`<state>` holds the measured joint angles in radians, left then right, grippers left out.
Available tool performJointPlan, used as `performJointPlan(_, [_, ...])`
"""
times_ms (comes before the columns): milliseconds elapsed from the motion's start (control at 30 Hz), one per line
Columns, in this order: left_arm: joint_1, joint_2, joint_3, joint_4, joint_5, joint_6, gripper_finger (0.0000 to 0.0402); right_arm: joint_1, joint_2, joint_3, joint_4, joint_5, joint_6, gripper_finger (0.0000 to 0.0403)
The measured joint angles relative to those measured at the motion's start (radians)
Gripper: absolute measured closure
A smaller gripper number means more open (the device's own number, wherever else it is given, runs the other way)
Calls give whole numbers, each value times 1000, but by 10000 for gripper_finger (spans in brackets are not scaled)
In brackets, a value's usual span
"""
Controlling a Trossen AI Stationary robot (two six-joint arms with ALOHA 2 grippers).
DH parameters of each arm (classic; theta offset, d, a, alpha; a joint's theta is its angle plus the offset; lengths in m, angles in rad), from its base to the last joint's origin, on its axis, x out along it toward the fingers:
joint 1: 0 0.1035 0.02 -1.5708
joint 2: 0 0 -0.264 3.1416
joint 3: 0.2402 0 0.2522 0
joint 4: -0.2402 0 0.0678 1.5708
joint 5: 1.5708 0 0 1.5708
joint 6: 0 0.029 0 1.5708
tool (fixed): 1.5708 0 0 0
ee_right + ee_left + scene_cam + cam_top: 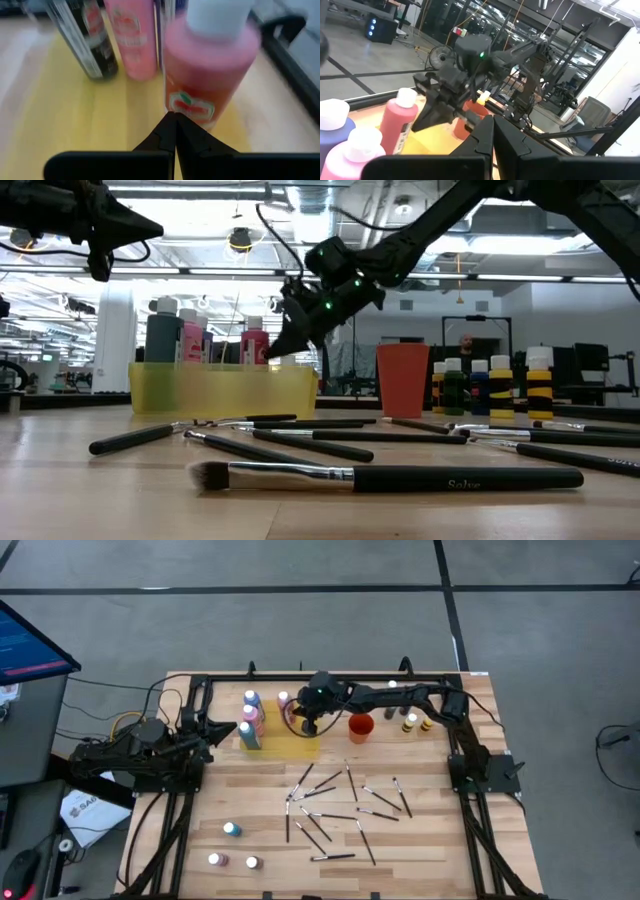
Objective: Pick & Place Paint Supplies
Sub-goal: Put the pink bottle into the yellow bin
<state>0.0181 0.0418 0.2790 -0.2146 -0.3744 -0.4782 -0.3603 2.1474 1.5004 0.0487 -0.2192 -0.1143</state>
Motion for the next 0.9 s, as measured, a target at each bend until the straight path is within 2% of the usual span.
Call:
performJointPlan(433, [0, 0, 0, 0, 0, 0, 401, -1, 2, 19, 64, 7, -20, 403])
performJointPlan(733, [0, 0, 0, -1, 0, 1, 401, -4, -11, 19, -89, 60, -43, 403])
performJointPlan(900, [0, 0, 0, -1, 0, 1, 401, -11, 2, 18, -45, 73, -36, 403])
